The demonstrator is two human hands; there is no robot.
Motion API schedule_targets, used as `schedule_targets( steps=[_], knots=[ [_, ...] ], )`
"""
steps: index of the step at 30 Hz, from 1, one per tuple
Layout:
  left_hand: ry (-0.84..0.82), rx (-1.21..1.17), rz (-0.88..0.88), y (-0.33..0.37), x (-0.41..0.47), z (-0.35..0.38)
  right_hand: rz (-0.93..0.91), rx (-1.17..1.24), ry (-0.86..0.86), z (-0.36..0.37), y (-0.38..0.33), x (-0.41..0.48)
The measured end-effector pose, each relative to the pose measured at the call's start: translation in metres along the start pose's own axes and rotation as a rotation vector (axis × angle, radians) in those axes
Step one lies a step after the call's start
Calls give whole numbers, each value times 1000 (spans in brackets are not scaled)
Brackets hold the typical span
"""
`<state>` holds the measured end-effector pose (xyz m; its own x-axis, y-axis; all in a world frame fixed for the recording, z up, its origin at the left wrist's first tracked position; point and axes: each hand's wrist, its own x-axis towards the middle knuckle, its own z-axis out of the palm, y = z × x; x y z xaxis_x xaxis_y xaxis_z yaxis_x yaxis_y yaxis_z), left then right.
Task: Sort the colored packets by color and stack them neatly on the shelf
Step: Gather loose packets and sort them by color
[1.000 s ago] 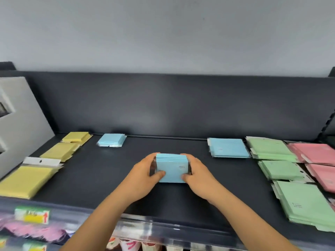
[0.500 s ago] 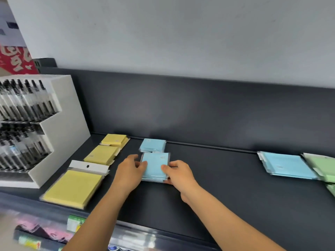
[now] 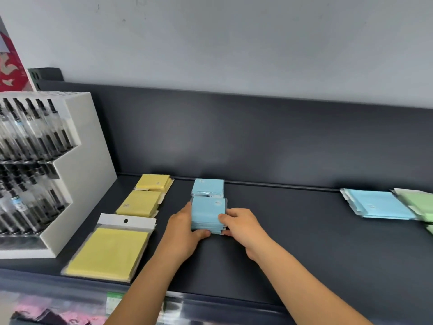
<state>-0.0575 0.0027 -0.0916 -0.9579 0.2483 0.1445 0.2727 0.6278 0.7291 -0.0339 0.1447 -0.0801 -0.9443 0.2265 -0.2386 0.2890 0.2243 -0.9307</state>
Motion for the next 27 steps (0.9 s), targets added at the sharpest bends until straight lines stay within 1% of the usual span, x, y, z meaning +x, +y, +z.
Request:
schedule_targets(
  steps=[7, 10, 13, 14, 16, 19, 22, 24, 26, 27],
  knots=[
    [32, 49, 33, 0, -3, 2, 32, -15, -69, -1, -4, -1],
    [-4, 50, -9, 4, -4, -5, 43, -22, -92, -2, -7, -2],
    [-41, 153, -91, 17, -8, -13, 86, -22, -109, -15, -8, -6],
    [-25, 169, -74, 24, -9, -13, 88, -36, -99, -24, -7, -9],
    [28, 181, 31, 40, -8, -9, 42, -92, -67, -49, -4, -13],
    [-4, 191, 115, 75, -8, 10, -58, -202, 17, -99, 1, -19],
    [-111, 94, 228, 118, -10, 40, -131, -326, 175, -164, 9, -18],
    [-203, 42, 250, 147, -7, 66, -149, -434, 274, -210, 14, -17],
    [-302, 11, 235, 173, 0, 95, -149, -568, 303, -254, 20, -15],
    [-344, 3, 231, 185, 6, 110, -145, -650, 284, -274, 23, -12]
  ],
)
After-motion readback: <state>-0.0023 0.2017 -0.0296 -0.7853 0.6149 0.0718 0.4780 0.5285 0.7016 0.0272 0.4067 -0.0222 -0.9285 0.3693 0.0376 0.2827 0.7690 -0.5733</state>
